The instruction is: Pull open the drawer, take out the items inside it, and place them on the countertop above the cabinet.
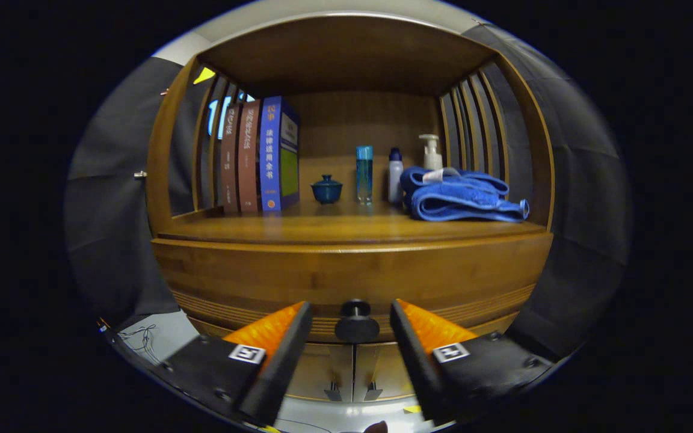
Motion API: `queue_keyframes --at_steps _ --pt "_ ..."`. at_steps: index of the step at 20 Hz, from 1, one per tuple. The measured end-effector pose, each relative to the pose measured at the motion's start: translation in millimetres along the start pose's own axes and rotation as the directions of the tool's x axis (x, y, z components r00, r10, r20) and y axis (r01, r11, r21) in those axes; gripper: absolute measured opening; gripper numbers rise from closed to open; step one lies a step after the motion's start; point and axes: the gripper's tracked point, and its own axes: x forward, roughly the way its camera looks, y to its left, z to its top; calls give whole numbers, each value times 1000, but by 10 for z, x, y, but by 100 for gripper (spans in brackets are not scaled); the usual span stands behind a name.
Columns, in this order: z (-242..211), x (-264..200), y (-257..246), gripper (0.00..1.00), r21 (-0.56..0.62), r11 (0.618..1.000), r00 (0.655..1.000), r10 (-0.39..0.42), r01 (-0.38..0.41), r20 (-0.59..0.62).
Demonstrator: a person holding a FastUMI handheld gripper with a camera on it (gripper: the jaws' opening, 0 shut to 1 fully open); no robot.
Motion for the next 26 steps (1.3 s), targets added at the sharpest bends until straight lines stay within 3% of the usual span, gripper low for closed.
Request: queue_keyframes --at_steps 2,3,8,26 --pt "-88 98 -7 56 21 1000 1000 -3 4 -12" --pt "-154 65 -24 55 0 1000 999 -10 10 -41" --pt "-134 96 -25 32 -41 999 999 -5 3 -33" --pt "-367 -1154 -74 32 3 1000 997 -30 30 -74"
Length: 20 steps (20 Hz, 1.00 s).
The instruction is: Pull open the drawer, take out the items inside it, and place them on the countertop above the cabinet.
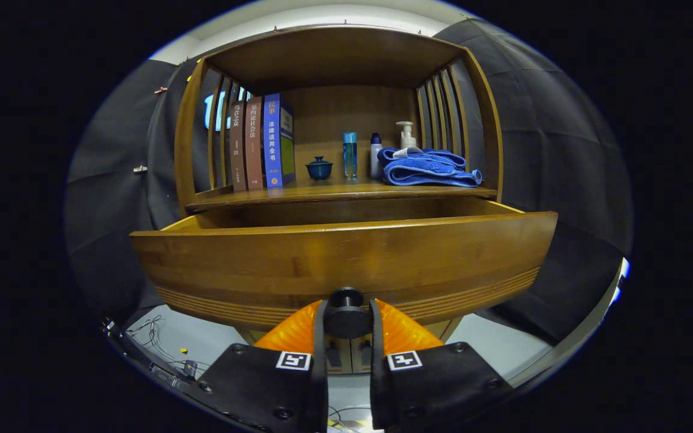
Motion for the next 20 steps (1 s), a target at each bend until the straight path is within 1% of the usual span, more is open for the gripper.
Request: queue_keyframes --at_steps 7,13,15,19,20 --pt "-171 -361 -16 31 5 1000 1000 5 -5 -11" --pt "-192 -378 -11 32 -13 1000 1000 12 -12 -8" --pt "-170 -389 -15 41 -41 999 1000 17 -17 18" --pt "48 -547 -19 98 -62 997 993 54 -48 103" --pt "141 -595 -26 100 -71 996 990 61 -52 126"
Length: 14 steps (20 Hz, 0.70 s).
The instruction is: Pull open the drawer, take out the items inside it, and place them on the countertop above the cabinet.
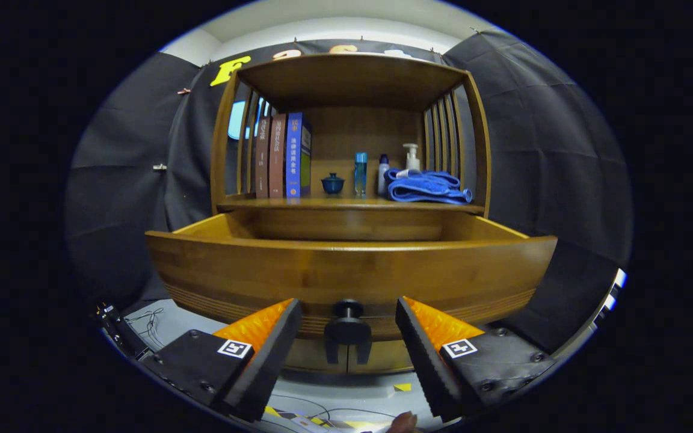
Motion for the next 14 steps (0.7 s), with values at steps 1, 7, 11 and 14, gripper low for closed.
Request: queue_keyframes --at_steps 1,7,11,14 --pt "117 -59 -38 100 -3 1000 1000 -3 3 19" --pt "973 -86 -322 99 158 987 1000 -17 18 -4" --pt "1265 139 -471 99 261 965 992 23 10 -123" --pt "1222 398 -460 99 344 939 954 106 -3 -279"
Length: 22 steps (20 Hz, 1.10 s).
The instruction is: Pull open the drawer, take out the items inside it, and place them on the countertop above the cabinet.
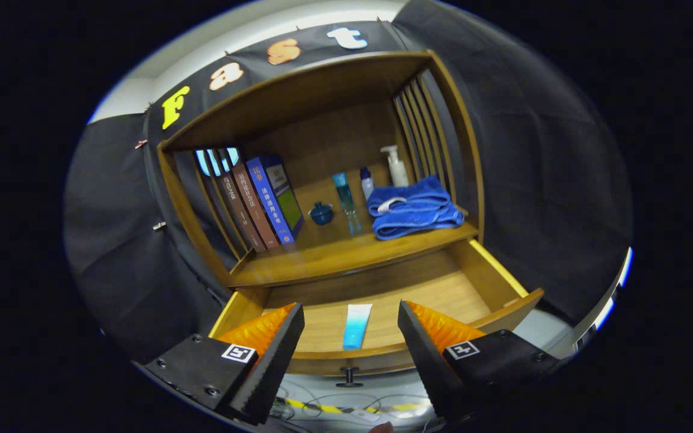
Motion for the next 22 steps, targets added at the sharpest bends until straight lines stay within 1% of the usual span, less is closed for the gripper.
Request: queue_keyframes --at_steps 2,3,5,8,10,12,13,14,16,18,19,21,22 --pt "-19 204 -47 99 27 999 991 -22 26 -133" --pt "-15 333 -42 99 15 999 983 -27 30 -183" --pt "-49 563 -48 99 -59 997 960 -57 42 -275" --pt "-331 883 -7 98 -169 985 893 -107 36 -437" --pt "-505 1069 15 98 -192 981 845 -135 39 -518" --pt "-691 1265 5 98 -189 980 800 -165 65 -577" --pt "-773 1351 -62 97 -215 972 774 -207 94 -598" --pt "-837 1397 -79 95 -223 969 755 -226 108 -616" --pt "-1008 1522 -117 95 -194 971 716 -234 138 -658" --pt "-1128 1587 -239 91 -217 962 670 -271 166 -691" --pt "-1167 1606 -253 89 -226 959 653 -281 170 -703" --pt "-1273 1670 -205 90 -227 957 618 -289 179 -731" --pt "-1361 1742 -226 80 -234 957 605 -289 170 -742"
